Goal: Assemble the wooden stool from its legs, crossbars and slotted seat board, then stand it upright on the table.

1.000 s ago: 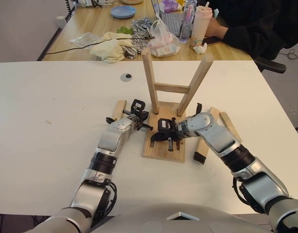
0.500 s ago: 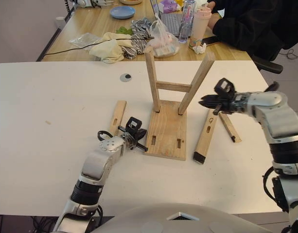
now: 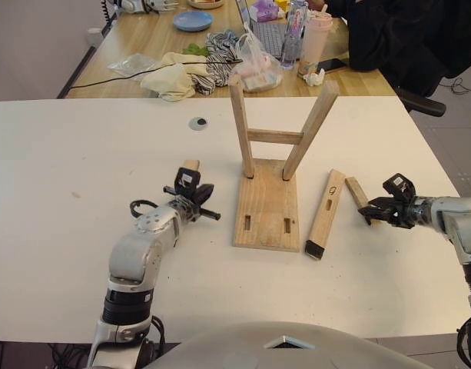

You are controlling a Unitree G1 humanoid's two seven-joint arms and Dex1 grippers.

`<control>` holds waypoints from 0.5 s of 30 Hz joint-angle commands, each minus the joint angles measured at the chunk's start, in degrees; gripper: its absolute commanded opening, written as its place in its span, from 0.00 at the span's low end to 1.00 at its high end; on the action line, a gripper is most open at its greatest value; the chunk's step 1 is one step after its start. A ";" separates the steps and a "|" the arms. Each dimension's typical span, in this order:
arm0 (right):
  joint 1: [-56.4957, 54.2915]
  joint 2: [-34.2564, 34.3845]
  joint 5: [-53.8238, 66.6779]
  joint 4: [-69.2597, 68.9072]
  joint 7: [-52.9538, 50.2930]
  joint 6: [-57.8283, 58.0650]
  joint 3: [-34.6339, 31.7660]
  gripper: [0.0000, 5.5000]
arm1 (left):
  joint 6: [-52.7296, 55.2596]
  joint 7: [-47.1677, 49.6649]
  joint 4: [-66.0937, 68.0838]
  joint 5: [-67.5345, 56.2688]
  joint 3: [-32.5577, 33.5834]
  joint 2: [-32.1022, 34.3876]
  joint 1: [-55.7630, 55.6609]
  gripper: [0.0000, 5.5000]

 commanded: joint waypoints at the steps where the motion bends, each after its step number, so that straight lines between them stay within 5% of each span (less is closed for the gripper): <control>1: 3.52 -0.04 -0.83 2.73 -0.71 -0.07 1.63 0.27 | 0.13 1.66 -3.89 -6.14 6.27 -4.27 -4.14 0.00; 5: 0.64 0.88 -0.12 3.45 -3.10 -0.87 -0.70 0.27 | -2.55 3.04 -3.49 -9.02 8.85 -6.65 -4.96 0.00; 13: -4.26 -1.50 -1.59 8.97 -3.90 -3.29 -0.45 0.50 | -3.82 5.66 -3.10 -10.30 8.62 -9.08 -3.53 0.00; 15: -3.51 -1.91 -1.05 9.56 -1.30 -2.00 0.59 0.44 | -4.33 6.51 -2.87 -10.10 8.27 -9.64 -3.47 0.00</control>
